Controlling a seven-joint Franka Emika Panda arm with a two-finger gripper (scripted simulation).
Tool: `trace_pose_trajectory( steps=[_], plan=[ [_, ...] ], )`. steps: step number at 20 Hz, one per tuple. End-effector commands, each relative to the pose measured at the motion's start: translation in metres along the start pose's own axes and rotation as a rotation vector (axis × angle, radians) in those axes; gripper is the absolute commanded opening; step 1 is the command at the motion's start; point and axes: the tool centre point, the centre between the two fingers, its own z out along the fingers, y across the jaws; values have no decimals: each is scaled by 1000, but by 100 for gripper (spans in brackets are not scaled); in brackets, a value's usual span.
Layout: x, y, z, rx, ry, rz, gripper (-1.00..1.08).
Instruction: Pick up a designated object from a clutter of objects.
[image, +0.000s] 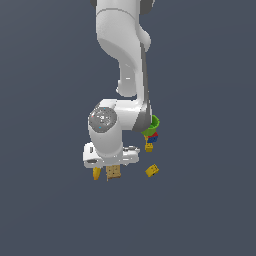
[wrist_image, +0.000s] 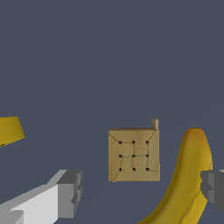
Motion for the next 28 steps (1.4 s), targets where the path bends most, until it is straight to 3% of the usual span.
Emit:
trace_pose_trajectory(
  steps=[1,27,28],
  plan=[
    [0,4,13,-2,-1,-8,100],
    [-1,8,79,-3,-4,-15,100],
    [-1,8,79,-3,-4,-15,-100]
  ],
)
